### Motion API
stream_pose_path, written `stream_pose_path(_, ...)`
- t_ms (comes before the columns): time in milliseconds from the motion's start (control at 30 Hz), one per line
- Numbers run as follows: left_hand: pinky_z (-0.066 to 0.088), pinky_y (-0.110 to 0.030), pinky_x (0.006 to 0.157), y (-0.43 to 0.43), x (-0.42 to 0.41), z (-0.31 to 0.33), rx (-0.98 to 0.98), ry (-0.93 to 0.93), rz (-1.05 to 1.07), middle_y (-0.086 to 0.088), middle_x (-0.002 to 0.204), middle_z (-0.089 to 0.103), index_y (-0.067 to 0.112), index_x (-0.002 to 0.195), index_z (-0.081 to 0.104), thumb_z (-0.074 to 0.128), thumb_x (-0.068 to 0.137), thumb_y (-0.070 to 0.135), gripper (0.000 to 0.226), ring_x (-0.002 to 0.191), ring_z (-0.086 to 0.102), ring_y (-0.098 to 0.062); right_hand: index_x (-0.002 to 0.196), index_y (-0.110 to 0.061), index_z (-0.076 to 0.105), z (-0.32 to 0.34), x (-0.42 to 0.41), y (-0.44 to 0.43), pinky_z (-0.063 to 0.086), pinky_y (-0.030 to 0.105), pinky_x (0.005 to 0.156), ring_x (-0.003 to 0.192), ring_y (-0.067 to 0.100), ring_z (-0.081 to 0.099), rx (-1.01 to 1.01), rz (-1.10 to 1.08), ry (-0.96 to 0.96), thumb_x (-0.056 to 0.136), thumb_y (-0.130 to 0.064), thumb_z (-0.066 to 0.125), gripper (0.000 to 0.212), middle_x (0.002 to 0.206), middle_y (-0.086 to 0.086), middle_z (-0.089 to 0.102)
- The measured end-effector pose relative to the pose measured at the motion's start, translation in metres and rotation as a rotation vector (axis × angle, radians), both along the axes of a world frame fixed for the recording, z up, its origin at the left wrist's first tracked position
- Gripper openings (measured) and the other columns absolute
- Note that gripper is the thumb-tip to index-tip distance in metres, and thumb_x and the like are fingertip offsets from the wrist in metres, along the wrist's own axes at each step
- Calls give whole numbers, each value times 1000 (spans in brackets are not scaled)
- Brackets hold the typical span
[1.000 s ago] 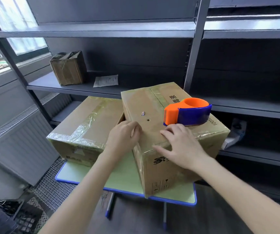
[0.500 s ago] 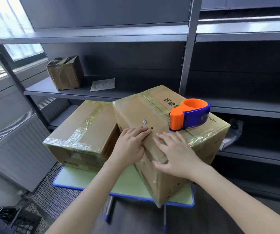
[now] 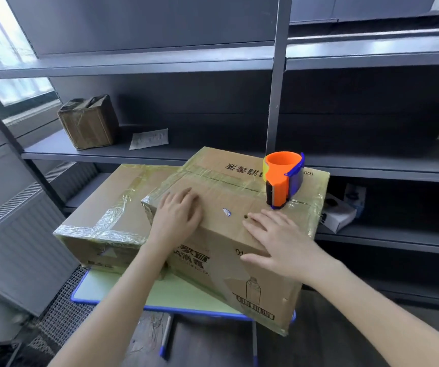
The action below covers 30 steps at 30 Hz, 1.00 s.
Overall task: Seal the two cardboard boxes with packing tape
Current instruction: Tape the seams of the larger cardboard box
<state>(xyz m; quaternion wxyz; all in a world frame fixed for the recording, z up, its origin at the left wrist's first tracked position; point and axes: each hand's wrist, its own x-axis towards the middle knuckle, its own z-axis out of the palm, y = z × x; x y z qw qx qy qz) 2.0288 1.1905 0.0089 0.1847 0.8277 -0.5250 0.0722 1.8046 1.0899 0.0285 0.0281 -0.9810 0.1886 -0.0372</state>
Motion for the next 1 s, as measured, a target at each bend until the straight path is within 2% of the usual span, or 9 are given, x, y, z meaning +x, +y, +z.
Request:
stream_pose_path(67, 14, -35, 114, 2, 12, -4, 25, -2, 41, 0, 143, 44, 17, 132, 51, 40, 95, 42, 45, 133, 35, -20, 148, -24, 20, -6, 11, 4, 4, 36, 116, 142, 18, 11, -29, -15, -26, 90, -61, 32, 69, 155, -2, 18)
stream_pose_path(233, 22, -35, 103, 12, -1, -8, 19, -41, 105, 8, 135, 49, 24, 130, 53, 18, 83, 59, 68, 126, 38, -19, 145, -36, 24, -10, 3, -23, 4, 31, 115, 142, 12, 14, -31, 80, -25, 90, -59, 35, 61, 153, -10, 23)
stream_pose_path(400, 39, -40, 92, 32, -34, -6, -50, -124, 62, 2, 117, 63, 17, 116, 65, 33, 86, 54, 57, 107, 55, -24, 136, -48, 6, -2, -19, -76, -2, 31, 115, 142, 6, 8, -19, 82, 43, 93, -48, 38, 54, 144, -28, 5)
stream_pose_path(467, 42, -38, 92, 34, -42, -2, -54, -108, -20, 3, 113, 65, 17, 114, 67, 35, 88, 52, 53, 103, 57, -21, 135, -49, 5, 0, -24, -93, 0, 32, 115, 143, 8, 10, -17, 7, 51, 95, -40, 41, 55, 146, -27, 7)
stream_pose_path(567, 38, -34, 96, 31, -36, 7, -59, -58, -63, 4, 114, 65, 18, 113, 66, 35, 91, 47, 47, 107, 55, -19, 143, -40, 15, 0, -18, -96, 4, 31, 116, 143, 13, 11, 10, -67, 31, 96, -30, 46, 57, 154, -14, 16)
stream_pose_path(667, 29, -37, 106, 31, -14, 6, -29, -21, 37, -1, 136, 52, 16, 125, 57, 44, 95, 37, 39, 126, 43, -24, 147, -27, 19, -3, -3, -75, 1, 27, 114, 143, 13, 10, 18, -55, -38, 93, -38, 46, 61, 155, -4, 16)
stream_pose_path(767, 18, -34, 114, 34, 0, -1, -3, 136, 115, -2, 153, 28, 13, 141, 40, 43, 96, 37, 51, 140, 22, -19, 148, -25, 16, -8, 16, -48, -1, 29, 113, 143, 16, 9, -11, 4, -51, 93, -53, 38, 66, 156, 1, 12)
stream_pose_path(900, 7, -30, 116, 32, -6, -12, -36, 279, 115, -4, 158, 8, 10, 148, 24, 37, 99, 33, 55, 145, 0, -13, 148, -24, 15, -15, 40, -25, -4, 37, 116, 144, 22, -2, -59, 4, -83, 93, -55, 34, 66, 157, 4, 1)
stream_pose_path(1000, 9, -33, 116, 31, -11, -15, -46, 322, 144, -5, 159, 1, 11, 149, 21, 36, 100, 33, 56, 145, -1, -16, 149, -21, 15, -19, 51, -17, -5, 37, 117, 144, 19, -2, -29, 59, -68, 89, -63, 33, 75, 157, 2, 4)
